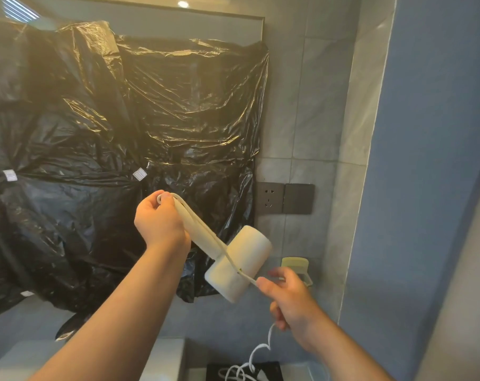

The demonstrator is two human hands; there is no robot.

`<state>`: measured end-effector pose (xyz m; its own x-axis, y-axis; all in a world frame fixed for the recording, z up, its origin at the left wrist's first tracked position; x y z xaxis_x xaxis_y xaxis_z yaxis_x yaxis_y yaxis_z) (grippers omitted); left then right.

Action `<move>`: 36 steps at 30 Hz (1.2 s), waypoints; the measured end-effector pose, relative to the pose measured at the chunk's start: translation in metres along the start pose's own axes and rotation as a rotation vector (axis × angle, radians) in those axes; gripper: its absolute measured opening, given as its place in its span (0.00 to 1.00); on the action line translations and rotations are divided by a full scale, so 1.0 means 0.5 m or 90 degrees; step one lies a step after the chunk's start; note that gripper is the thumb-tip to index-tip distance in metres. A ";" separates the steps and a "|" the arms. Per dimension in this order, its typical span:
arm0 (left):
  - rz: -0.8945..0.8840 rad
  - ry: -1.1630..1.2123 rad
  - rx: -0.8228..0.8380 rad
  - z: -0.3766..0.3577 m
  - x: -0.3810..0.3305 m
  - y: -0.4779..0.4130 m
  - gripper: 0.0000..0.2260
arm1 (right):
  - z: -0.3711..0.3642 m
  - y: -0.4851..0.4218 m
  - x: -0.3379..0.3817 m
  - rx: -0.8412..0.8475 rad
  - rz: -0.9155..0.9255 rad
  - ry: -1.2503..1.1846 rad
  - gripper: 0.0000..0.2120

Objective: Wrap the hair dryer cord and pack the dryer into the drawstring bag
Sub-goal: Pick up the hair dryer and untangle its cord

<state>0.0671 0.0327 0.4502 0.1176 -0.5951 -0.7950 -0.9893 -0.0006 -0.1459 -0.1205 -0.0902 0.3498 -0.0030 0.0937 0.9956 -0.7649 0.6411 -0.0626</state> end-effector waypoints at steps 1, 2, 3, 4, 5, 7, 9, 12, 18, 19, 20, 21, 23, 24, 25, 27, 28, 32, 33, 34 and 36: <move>0.031 0.024 -0.009 0.000 0.001 0.003 0.06 | -0.001 0.002 0.002 0.010 -0.016 -0.035 0.17; 0.055 0.043 -0.013 -0.001 0.002 0.006 0.06 | -0.005 0.006 0.011 0.040 -0.008 -0.069 0.21; 0.073 0.057 -0.014 -0.002 0.002 0.010 0.07 | -0.009 0.010 0.020 0.082 0.014 -0.096 0.25; 0.092 0.069 -0.014 -0.003 0.003 0.016 0.08 | -0.014 0.014 0.028 0.128 0.037 -0.131 0.32; 0.107 0.080 -0.015 -0.005 0.003 0.022 0.09 | -0.019 0.022 0.039 0.164 0.049 -0.185 0.40; 0.129 0.090 -0.018 -0.006 0.006 0.033 0.08 | -0.022 0.040 0.062 0.198 0.058 -0.292 0.50; 0.137 0.078 -0.012 -0.006 0.003 0.043 0.06 | -0.023 0.051 0.079 0.202 0.068 -0.315 0.48; 0.113 -0.006 0.068 -0.008 0.003 0.045 0.13 | -0.011 0.053 0.090 0.160 0.081 -0.307 0.21; -0.748 -0.685 0.395 0.023 0.019 0.080 0.19 | 0.029 0.033 0.100 0.075 0.012 -0.318 0.07; -0.838 -0.742 0.486 0.027 0.021 0.085 0.22 | 0.037 0.024 0.096 0.062 0.006 -0.286 0.10; -0.887 -0.804 0.547 0.028 0.023 0.084 0.26 | 0.044 0.016 0.093 0.053 0.003 -0.255 0.15; -0.920 -0.865 0.577 0.027 0.024 0.080 0.29 | 0.050 0.010 0.087 0.048 -0.003 -0.233 0.20; -0.982 -0.898 0.582 0.021 0.019 0.075 0.31 | 0.056 0.004 0.084 0.058 -0.007 -0.225 0.22; -1.011 -0.887 0.580 0.016 0.018 0.073 0.30 | 0.059 0.002 0.083 0.068 -0.004 -0.223 0.22; -1.031 -0.884 0.587 0.013 0.016 0.073 0.28 | 0.060 0.002 0.085 0.078 -0.002 -0.218 0.22; -1.059 -0.886 0.599 0.010 0.014 0.070 0.24 | 0.061 0.002 0.089 0.093 -0.003 -0.212 0.21; -1.062 -0.887 0.598 0.011 0.013 0.069 0.23 | 0.063 0.002 0.090 0.094 -0.007 -0.212 0.21; -1.038 -0.906 0.569 0.017 0.018 0.063 0.21 | 0.065 0.003 0.094 0.076 -0.003 -0.178 0.18; -1.026 -0.917 0.562 0.017 0.018 0.062 0.20 | 0.066 0.004 0.093 0.063 0.003 -0.157 0.17; -1.014 -0.929 0.555 0.019 0.020 0.060 0.20 | 0.067 0.005 0.092 0.045 0.010 -0.131 0.15; -0.989 -0.954 0.540 0.021 0.024 0.054 0.19 | 0.068 0.008 0.096 0.011 0.025 -0.080 0.11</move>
<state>0.0428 0.0339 0.4306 0.8302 0.3215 0.4555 0.0764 0.7436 -0.6642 -0.1457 -0.1090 0.3996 -0.1128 0.0219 0.9934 -0.7731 0.6261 -0.1016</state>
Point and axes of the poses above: each hand's wrist, its own y-axis away from the middle knuckle, its own z-axis out of the back of the hand, x = y × z, the point moved 2 cm from there along -y, towards the middle knuckle, and after that the axes turned 2 degrees about x, right-handed, at the moved point
